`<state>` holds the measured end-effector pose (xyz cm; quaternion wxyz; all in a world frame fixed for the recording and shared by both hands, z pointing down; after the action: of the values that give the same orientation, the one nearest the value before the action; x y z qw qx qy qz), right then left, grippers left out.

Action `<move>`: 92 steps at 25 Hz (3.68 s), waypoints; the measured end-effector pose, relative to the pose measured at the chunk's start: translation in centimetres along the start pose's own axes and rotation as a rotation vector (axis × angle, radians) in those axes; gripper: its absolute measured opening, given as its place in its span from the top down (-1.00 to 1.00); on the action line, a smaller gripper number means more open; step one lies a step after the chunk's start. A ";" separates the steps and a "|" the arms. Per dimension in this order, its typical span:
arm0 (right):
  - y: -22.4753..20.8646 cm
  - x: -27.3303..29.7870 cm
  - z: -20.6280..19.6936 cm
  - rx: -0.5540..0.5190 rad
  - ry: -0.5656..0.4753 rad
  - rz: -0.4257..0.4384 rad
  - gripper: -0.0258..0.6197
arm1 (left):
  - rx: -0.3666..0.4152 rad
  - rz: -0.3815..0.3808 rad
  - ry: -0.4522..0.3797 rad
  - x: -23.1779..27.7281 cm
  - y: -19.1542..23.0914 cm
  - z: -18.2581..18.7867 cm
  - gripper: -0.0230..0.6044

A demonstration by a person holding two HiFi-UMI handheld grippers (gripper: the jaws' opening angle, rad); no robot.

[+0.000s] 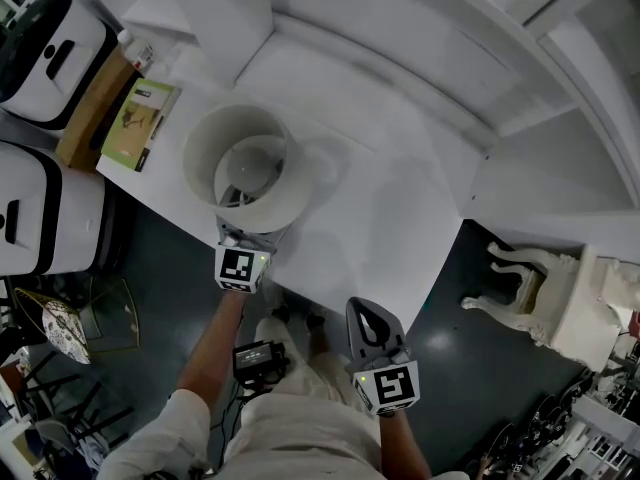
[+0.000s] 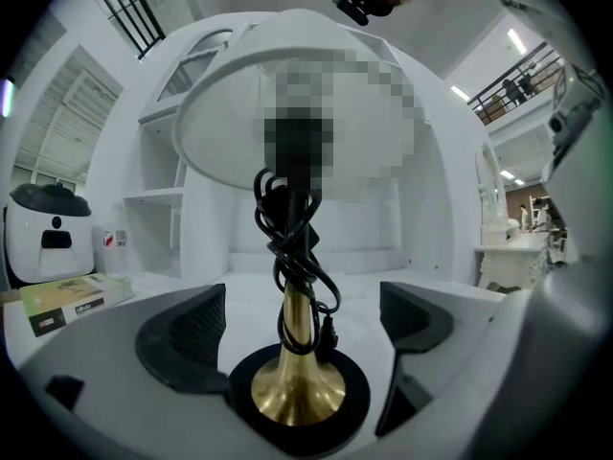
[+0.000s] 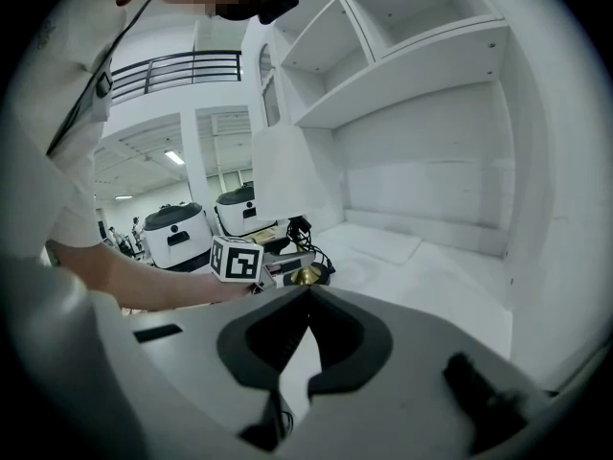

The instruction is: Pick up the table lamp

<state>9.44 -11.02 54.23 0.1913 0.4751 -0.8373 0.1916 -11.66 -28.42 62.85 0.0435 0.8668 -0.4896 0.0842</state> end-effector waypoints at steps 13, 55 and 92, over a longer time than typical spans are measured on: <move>-0.9 0.0 -0.1 0.029 -0.003 -0.048 0.88 | -0.020 -0.046 0.009 4.2 0.9 0.1 -0.61; -0.8 -1.7 0.1 0.065 -0.041 -0.115 0.89 | -0.136 -0.104 0.216 5.3 1.3 2.1 0.80; 4.3 -9.4 3.3 -0.061 -0.183 0.039 0.89 | -0.360 -0.109 0.207 -18.3 -5.5 13.9 0.81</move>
<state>9.72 -3.90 46.11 0.1249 0.4680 -0.8658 0.1255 -14.74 -12.39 45.83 0.2521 0.8570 -0.4420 0.0815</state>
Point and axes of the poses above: the fingertips, and each gripper's own axes: x forward along the fingers, y to its left, z out of its top, the point moved 7 cm from there along -x, backward along the fingers, and after that the axes turned 2 degrees about -z, right-handed, at the moved point
